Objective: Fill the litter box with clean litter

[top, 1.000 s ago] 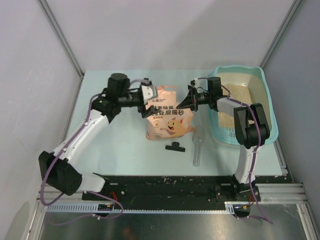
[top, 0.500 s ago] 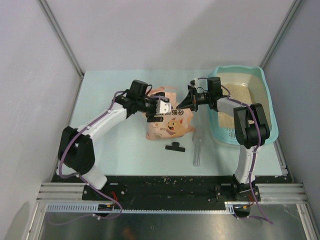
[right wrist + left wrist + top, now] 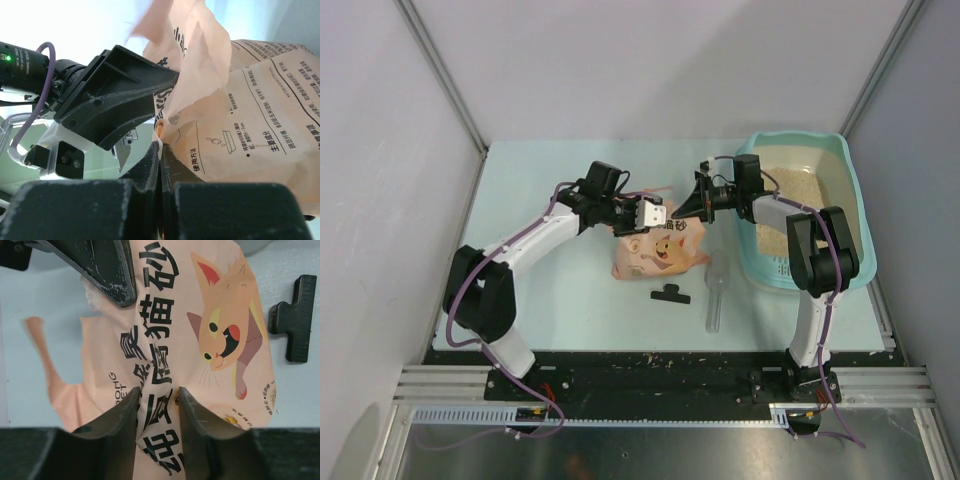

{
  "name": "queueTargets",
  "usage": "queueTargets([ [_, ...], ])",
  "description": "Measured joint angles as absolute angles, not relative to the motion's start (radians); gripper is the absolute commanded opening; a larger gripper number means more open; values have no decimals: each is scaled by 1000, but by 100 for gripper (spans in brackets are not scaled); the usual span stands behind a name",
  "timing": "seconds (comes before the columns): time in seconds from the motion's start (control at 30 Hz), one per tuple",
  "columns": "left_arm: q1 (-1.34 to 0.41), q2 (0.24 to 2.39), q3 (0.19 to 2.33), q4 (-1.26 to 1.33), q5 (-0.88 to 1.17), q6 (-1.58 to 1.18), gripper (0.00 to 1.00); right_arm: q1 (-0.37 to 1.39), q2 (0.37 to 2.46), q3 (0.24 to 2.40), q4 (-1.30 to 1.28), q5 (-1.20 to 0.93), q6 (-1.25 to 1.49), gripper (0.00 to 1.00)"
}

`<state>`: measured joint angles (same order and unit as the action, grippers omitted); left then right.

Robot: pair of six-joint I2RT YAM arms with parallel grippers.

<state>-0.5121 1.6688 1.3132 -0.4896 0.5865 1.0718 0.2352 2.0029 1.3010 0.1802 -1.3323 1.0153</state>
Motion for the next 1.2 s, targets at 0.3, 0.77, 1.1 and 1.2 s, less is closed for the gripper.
queueTargets([
  [0.3, -516, 1669, 1313, -488, 585, 965, 5, 211, 1996, 1302, 95, -1330, 950, 32],
  [0.77, -509, 1666, 1313, -478, 584, 802, 3, 98, 1890, 1641, -352, -1131, 195, 49],
  [1.1, -492, 1666, 1317, -477, 611, 702, 3, 329, 1497, 1423, -460, -980, -677, 57],
  [1.2, -488, 1666, 1317, -478, 617, 681, 3, 347, 1514, 1393, -497, -944, -838, 59],
])
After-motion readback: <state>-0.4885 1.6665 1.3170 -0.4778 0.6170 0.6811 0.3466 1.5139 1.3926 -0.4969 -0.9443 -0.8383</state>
